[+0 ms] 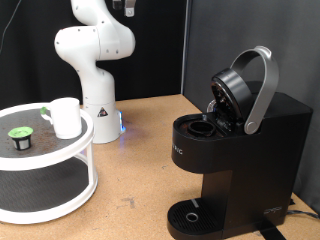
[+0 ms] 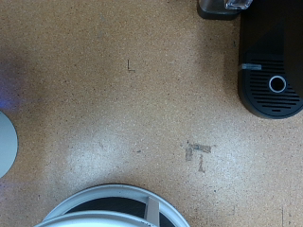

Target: Make a cup of coffee with the keurig machine

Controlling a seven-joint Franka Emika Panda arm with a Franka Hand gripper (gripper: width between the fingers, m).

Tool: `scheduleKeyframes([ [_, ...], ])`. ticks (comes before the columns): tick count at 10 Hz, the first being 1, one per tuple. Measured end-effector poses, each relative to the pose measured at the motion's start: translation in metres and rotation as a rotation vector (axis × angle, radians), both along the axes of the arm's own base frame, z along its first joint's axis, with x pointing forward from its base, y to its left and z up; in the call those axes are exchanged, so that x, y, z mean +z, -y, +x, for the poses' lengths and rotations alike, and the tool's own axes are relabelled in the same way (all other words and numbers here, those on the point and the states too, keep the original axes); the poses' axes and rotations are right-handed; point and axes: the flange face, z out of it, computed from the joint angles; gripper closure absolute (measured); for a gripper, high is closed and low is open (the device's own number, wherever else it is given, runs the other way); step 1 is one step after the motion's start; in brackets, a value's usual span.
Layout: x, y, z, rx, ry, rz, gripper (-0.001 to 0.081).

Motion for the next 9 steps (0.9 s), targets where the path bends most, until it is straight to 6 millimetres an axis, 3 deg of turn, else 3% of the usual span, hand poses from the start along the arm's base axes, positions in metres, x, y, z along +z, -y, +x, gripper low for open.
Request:
scheduleKeyframes([
  [6, -0.004, 0.018, -0.004, 0.012, -0.033, 0.032, -0.0001],
  [9, -0.006, 0.065, -0.014, 0.069, -0.036, 0.031, -0.0001],
])
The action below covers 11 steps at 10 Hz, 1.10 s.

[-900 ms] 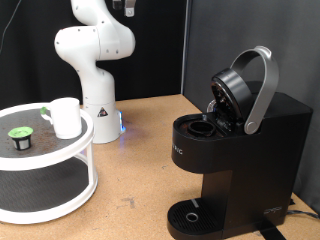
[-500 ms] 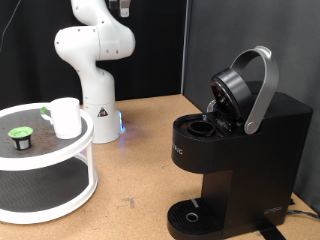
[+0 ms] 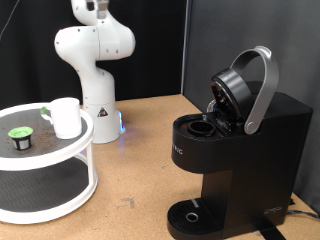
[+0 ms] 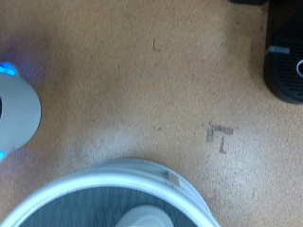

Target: Make a cup of coffee with the keurig machine

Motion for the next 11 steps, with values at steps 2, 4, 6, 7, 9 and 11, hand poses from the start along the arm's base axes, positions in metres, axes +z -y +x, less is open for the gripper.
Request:
scheduleKeyframes([
  [2, 0.000, 0.023, -0.007, 0.028, 0.007, 0.007, -0.0001],
  [4, -0.001, 0.024, -0.007, 0.028, 0.004, 0.008, -0.0001],
  [6, -0.004, 0.045, -0.012, 0.049, 0.010, -0.005, -0.0001],
  [7, -0.004, 0.062, -0.018, 0.058, 0.021, -0.009, -0.0001],
  [9, -0.004, 0.094, -0.030, 0.055, 0.057, -0.006, -0.0001],
  [11, -0.005, 0.125, -0.043, 0.039, 0.080, 0.010, -0.0001],
])
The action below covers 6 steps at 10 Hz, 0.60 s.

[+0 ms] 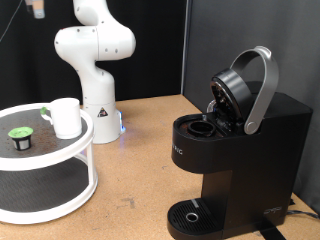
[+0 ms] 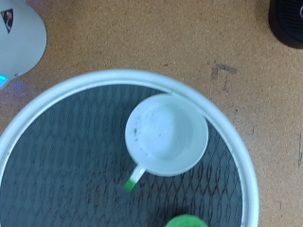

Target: Make a cup of coffee with the keurig machine

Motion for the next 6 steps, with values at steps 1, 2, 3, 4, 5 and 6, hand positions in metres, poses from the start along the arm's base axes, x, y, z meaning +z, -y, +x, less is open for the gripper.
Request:
scheduleKeyframes([
  [1, -0.001, 0.013, -0.006, -0.006, 0.004, 0.003, -0.0001],
  [2, -0.002, 0.021, -0.010, -0.006, 0.003, 0.002, -0.0001],
  [3, -0.003, 0.024, -0.011, -0.004, 0.001, 0.003, -0.0001],
  [4, -0.004, 0.024, -0.011, -0.004, 0.000, 0.004, -0.0001],
  [5, -0.005, 0.023, -0.010, 0.025, 0.002, 0.004, -0.0001],
  [6, -0.008, 0.023, -0.009, 0.094, 0.002, 0.006, -0.0001],
])
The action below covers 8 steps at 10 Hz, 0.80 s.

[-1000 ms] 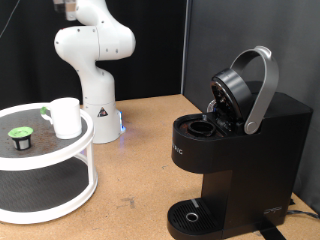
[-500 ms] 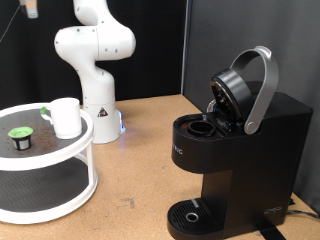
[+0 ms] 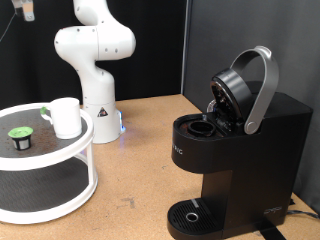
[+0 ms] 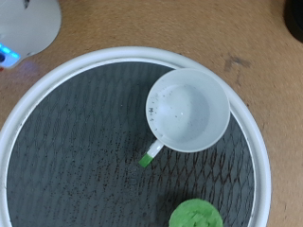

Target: Make a cup of coffee with the keurig machine

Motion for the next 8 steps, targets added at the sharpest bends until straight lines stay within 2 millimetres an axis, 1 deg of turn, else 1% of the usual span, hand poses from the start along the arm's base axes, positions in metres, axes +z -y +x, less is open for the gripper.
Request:
scheduleKeyframes([
  [2, -0.010, 0.003, 0.009, 0.159, -0.014, -0.003, -0.0001],
  [3, -0.016, 0.006, 0.018, 0.246, -0.020, -0.013, -0.0001],
  [5, -0.025, 0.013, 0.041, 0.315, -0.037, -0.048, -0.0001],
  [6, -0.026, 0.013, 0.040, 0.308, -0.036, -0.043, -0.0001],
  [8, -0.028, 0.021, 0.036, 0.508, 0.049, -0.037, -0.0001],
])
